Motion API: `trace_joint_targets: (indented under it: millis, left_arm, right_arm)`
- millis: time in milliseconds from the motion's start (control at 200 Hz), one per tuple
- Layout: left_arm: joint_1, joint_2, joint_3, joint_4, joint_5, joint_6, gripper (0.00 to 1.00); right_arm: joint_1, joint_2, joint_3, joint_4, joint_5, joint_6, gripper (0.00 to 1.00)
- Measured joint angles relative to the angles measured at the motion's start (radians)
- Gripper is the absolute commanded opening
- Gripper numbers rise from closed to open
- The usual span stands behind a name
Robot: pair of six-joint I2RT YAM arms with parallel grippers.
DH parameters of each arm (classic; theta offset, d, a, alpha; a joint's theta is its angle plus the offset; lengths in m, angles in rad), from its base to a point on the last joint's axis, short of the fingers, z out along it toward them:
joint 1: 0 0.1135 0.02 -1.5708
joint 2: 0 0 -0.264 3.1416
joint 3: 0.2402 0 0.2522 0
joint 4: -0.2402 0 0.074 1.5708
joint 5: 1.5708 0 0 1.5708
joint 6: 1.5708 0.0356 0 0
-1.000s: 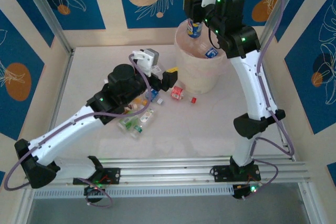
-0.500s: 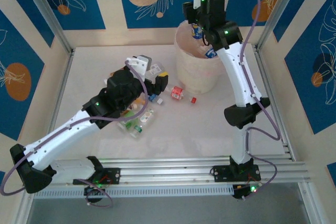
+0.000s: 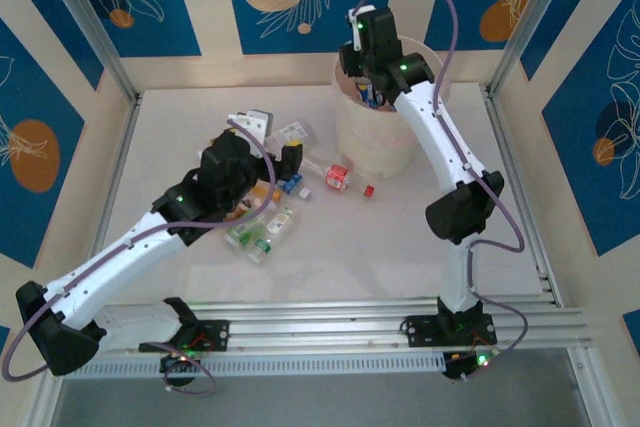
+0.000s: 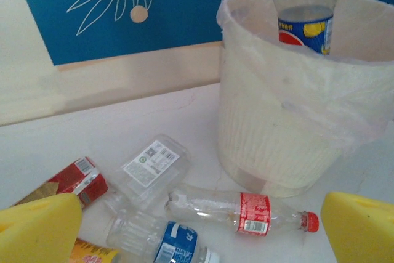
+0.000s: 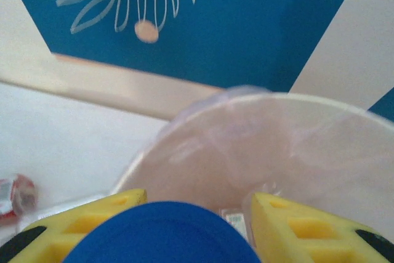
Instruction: Put the plastic bottles in the bin
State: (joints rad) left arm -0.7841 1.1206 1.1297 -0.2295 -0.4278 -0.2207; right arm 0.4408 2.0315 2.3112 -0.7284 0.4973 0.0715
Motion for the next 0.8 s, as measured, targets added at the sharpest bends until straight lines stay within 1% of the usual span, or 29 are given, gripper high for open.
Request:
trace_joint_targets:
  millis: [165,280,505,720,800]
  left_arm:
    - [0.021,-0.013,-0.007,-0.015,-0.004,-0.015,0.99]
    - [0.031,-0.019,-0.009,-0.023,-0.004,-0.019,1.0]
    - [0.046,-0.019,-0.009,-0.027,-0.005,-0.035,1.0]
    - [0.074,-0.019,-0.009,-0.071,-0.012,-0.053,1.0]
    - [0.09,-0.014,-0.008,-0.097,-0.018,-0.063,1.0]
  right_arm:
    - [0.0,-0.031,-0.148,0.024,-0.001,0.032,0.29]
    - [-0.006,-0.07,-0.236,0.072,0.001,0.039,0.3]
    - [-0.027,-0.108,-0.308,0.113,0.001,0.069,0.38]
    - [-0.035,-0.109,-0.318,0.095,0.002,0.091,0.54]
    - [-0.035,-0.109,-0.316,0.063,0.003,0.106,0.64]
